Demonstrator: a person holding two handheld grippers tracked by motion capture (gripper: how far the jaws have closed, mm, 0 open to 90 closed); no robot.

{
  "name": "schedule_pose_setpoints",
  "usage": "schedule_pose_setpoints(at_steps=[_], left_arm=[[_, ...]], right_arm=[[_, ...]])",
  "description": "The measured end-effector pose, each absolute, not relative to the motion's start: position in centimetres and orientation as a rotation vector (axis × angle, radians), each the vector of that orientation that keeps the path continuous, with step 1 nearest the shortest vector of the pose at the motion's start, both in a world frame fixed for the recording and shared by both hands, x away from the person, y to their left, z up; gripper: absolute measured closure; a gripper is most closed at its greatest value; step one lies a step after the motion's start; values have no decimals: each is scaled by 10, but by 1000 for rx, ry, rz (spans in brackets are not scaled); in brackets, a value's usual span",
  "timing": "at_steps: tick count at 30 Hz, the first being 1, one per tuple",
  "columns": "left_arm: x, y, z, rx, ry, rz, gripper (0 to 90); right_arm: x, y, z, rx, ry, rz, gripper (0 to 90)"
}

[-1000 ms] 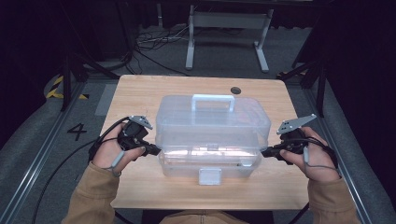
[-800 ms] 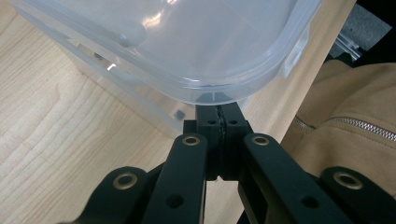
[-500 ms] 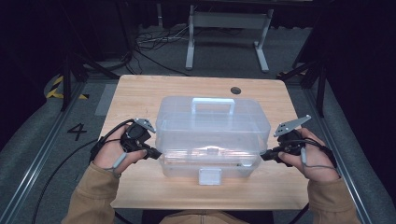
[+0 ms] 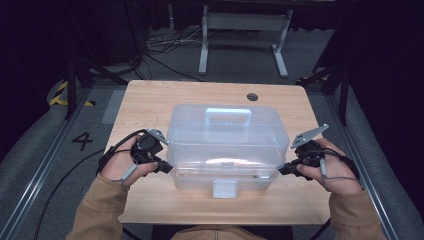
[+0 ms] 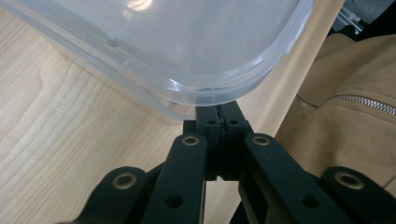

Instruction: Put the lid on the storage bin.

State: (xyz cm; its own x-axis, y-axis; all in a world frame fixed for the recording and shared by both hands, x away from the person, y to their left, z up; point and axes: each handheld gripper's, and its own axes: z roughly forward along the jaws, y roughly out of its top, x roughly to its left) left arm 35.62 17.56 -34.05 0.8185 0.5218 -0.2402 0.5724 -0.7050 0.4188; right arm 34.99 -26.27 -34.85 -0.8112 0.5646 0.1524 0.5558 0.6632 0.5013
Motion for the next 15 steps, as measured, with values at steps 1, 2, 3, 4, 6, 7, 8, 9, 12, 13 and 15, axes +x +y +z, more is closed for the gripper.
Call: schedule_pose_setpoints(at_steps=[1, 2, 3, 4, 6, 7, 8, 9, 12, 13, 15], left_arm=[[356, 176, -341, 2518, 811, -141, 892], [356, 176, -341, 2517, 809, -147, 891], [357, 175, -342, 2528, 811, -155, 891], [357, 175, -342, 2528, 811, -155, 890], [357, 174, -343, 2540, 808, -162, 890], [357, 174, -344, 2544, 808, -163, 890], [357, 174, -344, 2548, 805, -165, 890], [357, 174, -344, 2548, 805, -165, 891], [357, 173, -345, 2556, 809, -170, 891], [357, 173, -345, 2556, 809, -170, 891], [358, 172, -346, 2565, 808, -174, 891]], right_arm=[[350, -263, -348, 960, 2850, 851, 878], [350, -262, -349, 959, 2857, 845, 875], [350, -262, -349, 960, 2859, 842, 875], [350, -262, -349, 960, 2859, 842, 875], [351, -262, -351, 960, 2870, 825, 869], [351, -262, -352, 959, 2874, 820, 869], [351, -261, -352, 958, 2877, 813, 869], [351, -261, -352, 958, 2877, 813, 869], [351, -261, -353, 958, 2886, 799, 869], [351, -261, -353, 958, 2886, 799, 869], [351, -260, -354, 958, 2893, 793, 869]])
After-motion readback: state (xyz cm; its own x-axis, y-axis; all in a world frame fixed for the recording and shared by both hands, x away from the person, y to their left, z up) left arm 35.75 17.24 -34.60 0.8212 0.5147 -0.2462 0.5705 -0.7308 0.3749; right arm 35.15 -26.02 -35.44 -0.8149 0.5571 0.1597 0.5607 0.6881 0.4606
